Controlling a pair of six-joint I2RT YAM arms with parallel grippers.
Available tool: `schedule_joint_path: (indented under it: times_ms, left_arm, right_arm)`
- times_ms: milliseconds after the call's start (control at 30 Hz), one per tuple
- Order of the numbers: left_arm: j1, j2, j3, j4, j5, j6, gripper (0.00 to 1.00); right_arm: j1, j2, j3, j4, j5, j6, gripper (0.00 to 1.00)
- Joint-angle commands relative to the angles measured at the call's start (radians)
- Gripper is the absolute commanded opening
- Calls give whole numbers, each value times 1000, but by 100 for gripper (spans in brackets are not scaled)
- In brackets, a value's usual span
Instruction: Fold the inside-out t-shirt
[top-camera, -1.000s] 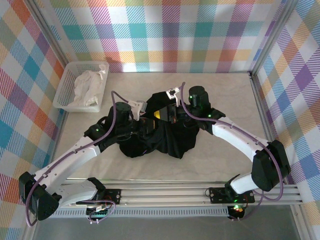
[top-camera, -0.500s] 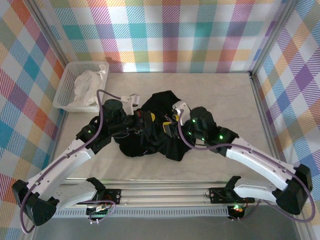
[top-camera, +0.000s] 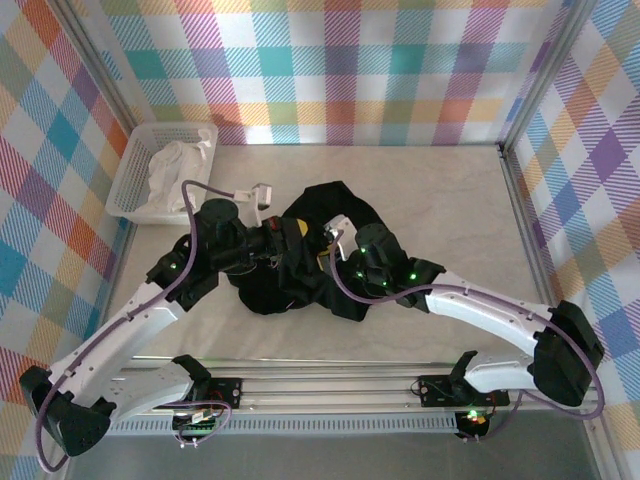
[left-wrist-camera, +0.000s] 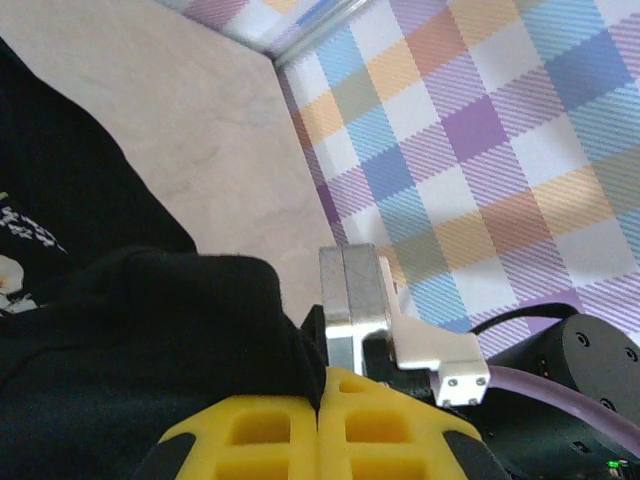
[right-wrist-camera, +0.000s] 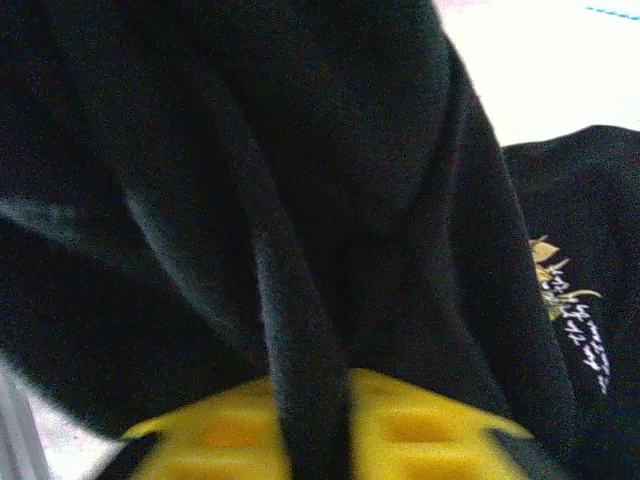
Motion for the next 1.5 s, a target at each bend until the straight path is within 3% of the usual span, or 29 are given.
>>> schedule_joint_path:
  times_ms: [0,100,200,333,533,700,867,1033,1100,1133,1267,1333,1467]
  left_arm:
    - [24,-51,-17,-8,-131,10,0]
    - [66,-59,-40,-28,-206,32,0]
    - [79,-42,-47,-64,-228,79,0]
    - [79,-36,-52,-83,-193,124,11]
    - [72,-130,-131,-84,-191,133,43]
    - [53,-168,-174,-78,-102,127,51]
    - [42,-90,-150,-95,-80,114,51]
    - [42,27,-138,23,-12,55,51]
    - [42,62,-150,96,28,6,46]
    - [42,74,-155,122,35,-10,42]
    - [59,81,-204,256,48,-54,4]
    - [78,36,-248,348,45,-36,0]
    - [90,-93,-325,526,128,161,0]
  right_arm:
    - [-61,-101,-50,174,-295,21,0]
    - [-143,-138,-116,356,-618,115,0]
    - [-169,-122,-126,458,-700,198,0]
    - [-192,-89,-116,520,-698,270,0]
    - [-201,-55,-78,509,-663,293,0]
    - [-204,-40,-69,488,-655,267,0]
    - [-202,-43,-80,497,-664,240,0]
    - [-201,-41,-100,515,-678,218,0]
    - [-201,-40,-113,530,-688,210,0]
    - [-199,-41,-121,541,-691,209,0]
    - [-199,-60,-168,568,-696,186,0]
    - [-199,-85,-203,547,-680,161,0]
    - [-198,-165,-215,321,-533,89,44]
